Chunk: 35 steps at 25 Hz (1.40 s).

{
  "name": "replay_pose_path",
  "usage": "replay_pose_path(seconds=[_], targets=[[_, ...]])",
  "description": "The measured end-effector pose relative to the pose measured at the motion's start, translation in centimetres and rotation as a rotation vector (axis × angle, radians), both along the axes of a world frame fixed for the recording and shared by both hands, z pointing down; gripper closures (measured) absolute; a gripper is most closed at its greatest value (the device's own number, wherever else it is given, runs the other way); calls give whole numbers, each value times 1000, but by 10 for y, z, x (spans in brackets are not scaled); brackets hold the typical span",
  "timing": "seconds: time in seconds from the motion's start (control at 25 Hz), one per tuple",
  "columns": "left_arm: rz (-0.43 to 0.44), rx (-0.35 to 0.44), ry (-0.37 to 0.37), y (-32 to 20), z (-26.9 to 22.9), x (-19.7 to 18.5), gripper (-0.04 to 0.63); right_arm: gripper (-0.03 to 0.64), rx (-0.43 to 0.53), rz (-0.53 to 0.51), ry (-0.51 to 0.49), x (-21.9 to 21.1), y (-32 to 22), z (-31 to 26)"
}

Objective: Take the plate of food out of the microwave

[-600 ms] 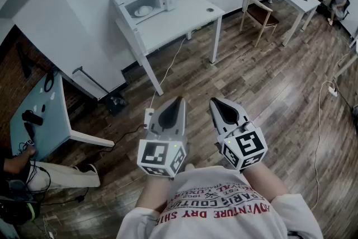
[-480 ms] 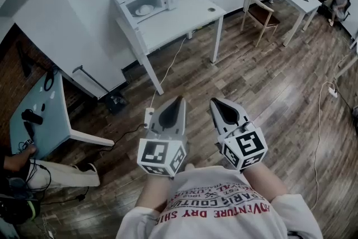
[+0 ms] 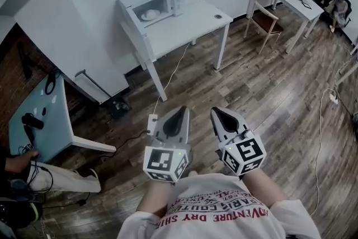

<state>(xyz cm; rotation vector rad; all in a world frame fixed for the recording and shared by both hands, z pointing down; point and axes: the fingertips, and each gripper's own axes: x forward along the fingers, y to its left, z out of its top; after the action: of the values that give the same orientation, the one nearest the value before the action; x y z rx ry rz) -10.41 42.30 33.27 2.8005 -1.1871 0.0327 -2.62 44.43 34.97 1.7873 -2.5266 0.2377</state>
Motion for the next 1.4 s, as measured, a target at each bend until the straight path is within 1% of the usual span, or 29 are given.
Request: replay_pose_path(seconds=[0.28, 0.44, 0.6, 0.76, 0.88, 1.04, 1.2, 1.32, 1.4], targets=[[23, -15, -3, -21, 19, -22, 588, 607, -27, -24, -30, -32, -23, 17], [-16, -9, -21, -41, 30, -33, 589, 607, -52, -84, -62, -47, -40, 31], [-73, -6, -26, -77, 36, -30, 588, 606, -31, -142, -25, -41, -72, 37], [-136, -6, -63, -119, 41, -14, 589, 607, -23, -197, -17, -23, -119, 38], [-187, -21, -67, -152, 42, 5, 589, 607, -18, -237, -13, -2, -158, 32], [-243, -54, -16, -197, 40, 34, 588, 606, -12, -289, -1, 33, -206, 25], [-285, -73, 36, -239, 39, 70, 589, 607, -4, -311, 7, 77, -249, 21], [-337, -91, 44, -268, 45, 99, 588, 607, -11, -317, 14, 111, -277, 23], [-345, -120, 42, -284, 52, 118, 588, 607, -26, -319, 12, 128, -292, 28]])
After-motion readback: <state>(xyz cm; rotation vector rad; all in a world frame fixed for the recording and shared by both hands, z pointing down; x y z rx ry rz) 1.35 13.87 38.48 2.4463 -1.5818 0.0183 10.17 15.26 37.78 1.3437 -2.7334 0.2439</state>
